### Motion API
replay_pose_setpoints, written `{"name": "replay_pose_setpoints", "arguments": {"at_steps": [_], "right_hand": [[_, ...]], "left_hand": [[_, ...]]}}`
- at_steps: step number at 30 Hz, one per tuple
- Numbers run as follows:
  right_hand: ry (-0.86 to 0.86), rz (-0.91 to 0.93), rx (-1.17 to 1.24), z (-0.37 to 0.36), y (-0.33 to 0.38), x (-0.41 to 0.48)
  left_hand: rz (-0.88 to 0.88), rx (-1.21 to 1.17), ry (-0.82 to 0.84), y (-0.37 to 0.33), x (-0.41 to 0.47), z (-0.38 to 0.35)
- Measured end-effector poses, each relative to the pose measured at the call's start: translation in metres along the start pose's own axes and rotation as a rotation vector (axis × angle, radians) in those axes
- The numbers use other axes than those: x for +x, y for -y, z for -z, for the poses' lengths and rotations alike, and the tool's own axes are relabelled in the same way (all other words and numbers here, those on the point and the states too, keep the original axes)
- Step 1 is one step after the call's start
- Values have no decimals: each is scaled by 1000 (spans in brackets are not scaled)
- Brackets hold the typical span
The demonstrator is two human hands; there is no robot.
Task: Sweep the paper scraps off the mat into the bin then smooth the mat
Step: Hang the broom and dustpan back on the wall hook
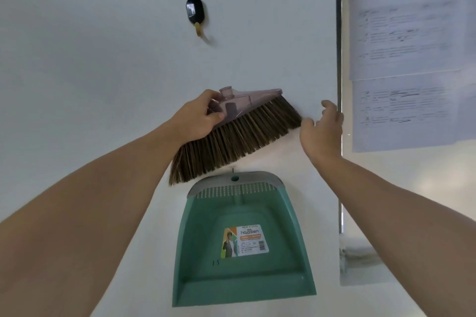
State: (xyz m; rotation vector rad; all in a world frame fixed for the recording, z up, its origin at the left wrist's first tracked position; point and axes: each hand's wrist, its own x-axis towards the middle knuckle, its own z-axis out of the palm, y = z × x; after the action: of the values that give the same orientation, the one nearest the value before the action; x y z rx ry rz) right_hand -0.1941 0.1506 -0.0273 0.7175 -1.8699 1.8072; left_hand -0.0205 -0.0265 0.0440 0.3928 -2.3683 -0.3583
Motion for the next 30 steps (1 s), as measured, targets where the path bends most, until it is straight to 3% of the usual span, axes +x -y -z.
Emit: {"name": "replay_pose_setpoints", "arguments": {"at_steps": [5,8,19,24,30], "right_hand": [[286,202,-96,-7,10,0],[413,235,-193,-19,10,2],[287,286,-378,-37,-5,-6],[279,300,-534,-37,-10,-9],[263,312,-558,-37,-11,-15]], "left_hand": [[-12,96,143,-2,14,-13],[-29,141,147,0,17,-20],[-159,208,-81,24,10,-40],[-148,189,-91,29,8,-42],[-154,268,-93,29,0,-44]]}}
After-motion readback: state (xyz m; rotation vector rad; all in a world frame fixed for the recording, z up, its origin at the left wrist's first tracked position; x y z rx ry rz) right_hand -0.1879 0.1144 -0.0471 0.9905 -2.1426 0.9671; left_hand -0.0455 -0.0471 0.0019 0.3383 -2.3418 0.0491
